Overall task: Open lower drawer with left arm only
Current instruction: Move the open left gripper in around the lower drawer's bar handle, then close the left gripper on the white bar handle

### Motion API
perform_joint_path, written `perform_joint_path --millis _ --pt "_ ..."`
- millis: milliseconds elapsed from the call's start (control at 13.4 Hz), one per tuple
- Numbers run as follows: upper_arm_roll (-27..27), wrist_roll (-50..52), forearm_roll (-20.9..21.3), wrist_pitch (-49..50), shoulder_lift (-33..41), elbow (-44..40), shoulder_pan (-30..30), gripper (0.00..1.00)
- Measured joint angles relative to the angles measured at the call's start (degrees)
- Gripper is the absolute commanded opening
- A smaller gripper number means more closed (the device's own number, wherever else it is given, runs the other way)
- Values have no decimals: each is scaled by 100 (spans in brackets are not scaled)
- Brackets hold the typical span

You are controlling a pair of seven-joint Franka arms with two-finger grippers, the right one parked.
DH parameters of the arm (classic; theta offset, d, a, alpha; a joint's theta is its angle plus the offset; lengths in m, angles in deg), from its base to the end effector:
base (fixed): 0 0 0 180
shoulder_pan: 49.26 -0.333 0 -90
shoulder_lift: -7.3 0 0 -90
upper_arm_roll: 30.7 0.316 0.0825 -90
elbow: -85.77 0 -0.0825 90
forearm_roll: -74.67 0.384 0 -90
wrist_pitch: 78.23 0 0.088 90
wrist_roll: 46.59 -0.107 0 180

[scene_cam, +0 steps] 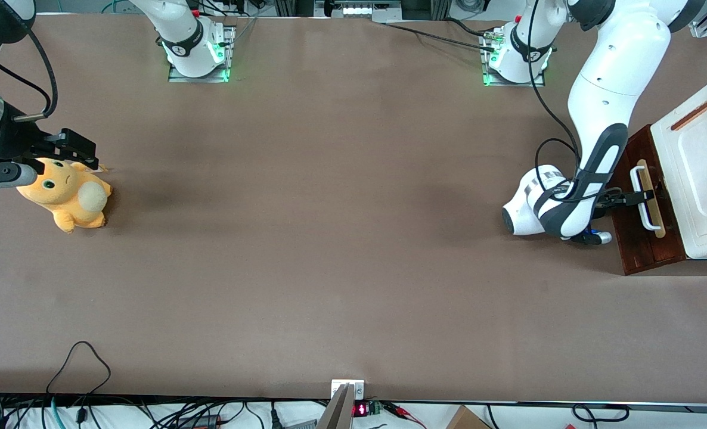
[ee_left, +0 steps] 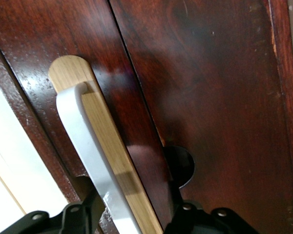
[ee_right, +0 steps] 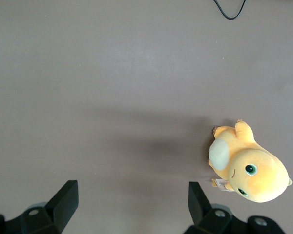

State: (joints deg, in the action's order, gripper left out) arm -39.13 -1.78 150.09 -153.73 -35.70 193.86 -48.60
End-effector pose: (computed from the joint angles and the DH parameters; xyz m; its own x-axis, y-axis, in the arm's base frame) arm 0.5437 0.0379 0.1368 0.9232 0.2102 -0.3218 -0.3150 -0.0659 -0.9468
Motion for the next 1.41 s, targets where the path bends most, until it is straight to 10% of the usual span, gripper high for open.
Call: perform_joint_path --millis 1413 --pt "-8 28 0 57 27 -16 9 36"
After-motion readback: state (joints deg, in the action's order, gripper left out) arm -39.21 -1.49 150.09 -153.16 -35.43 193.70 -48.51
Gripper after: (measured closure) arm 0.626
